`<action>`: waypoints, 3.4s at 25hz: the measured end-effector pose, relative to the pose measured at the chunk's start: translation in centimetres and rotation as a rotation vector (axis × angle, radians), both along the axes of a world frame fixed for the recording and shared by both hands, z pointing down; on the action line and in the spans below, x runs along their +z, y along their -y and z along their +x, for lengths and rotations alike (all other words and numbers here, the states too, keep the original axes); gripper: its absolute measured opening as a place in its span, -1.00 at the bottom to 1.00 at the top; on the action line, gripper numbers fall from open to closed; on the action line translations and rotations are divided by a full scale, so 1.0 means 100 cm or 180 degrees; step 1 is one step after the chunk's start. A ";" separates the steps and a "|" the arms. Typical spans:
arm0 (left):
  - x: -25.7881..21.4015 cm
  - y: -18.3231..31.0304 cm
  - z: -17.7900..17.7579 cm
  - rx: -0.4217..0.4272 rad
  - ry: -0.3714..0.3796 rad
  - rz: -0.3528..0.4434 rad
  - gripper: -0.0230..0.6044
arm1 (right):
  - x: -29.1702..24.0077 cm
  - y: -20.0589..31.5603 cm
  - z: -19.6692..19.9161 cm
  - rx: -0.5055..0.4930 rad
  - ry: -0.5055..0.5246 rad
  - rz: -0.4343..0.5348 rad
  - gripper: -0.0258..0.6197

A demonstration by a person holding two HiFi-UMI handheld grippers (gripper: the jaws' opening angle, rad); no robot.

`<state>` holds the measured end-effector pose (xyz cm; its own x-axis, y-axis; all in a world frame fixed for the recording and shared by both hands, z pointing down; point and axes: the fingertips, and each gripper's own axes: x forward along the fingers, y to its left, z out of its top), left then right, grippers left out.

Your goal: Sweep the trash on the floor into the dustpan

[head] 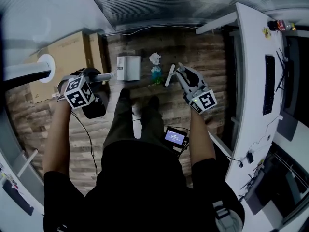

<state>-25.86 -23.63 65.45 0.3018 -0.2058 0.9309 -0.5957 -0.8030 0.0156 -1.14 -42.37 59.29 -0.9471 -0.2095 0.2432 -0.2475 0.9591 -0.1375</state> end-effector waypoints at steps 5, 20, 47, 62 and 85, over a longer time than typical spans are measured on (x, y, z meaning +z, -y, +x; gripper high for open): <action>0.001 0.000 0.001 -0.0003 -0.0038 0.0013 -0.57 | 0.007 -0.018 -0.051 -0.0139 0.0083 -0.0012 -0.59; 0.004 -0.008 -0.003 -0.0068 -0.0175 0.0023 -0.61 | -0.035 -0.067 -0.158 -0.0214 0.1244 -0.0584 -0.55; 0.012 -0.024 0.002 -0.0563 -0.0134 -0.0189 -0.68 | -0.097 0.003 -0.130 -0.0720 0.0755 0.0537 -0.62; 0.013 -0.027 0.004 -0.0622 -0.0186 -0.0267 -0.68 | -0.025 -0.058 -0.177 -0.1677 0.1074 -0.0896 -0.53; 0.015 -0.016 0.005 -0.0609 -0.0306 -0.0182 -0.68 | -0.105 -0.058 -0.125 -0.0626 0.1772 -0.1058 -0.53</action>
<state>-25.33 -22.03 66.92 0.3503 -0.2155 0.9115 -0.7308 -0.6716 0.1221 -13.60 -36.56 48.78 -0.9626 -0.0188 -0.2702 0.1206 0.8637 -0.4895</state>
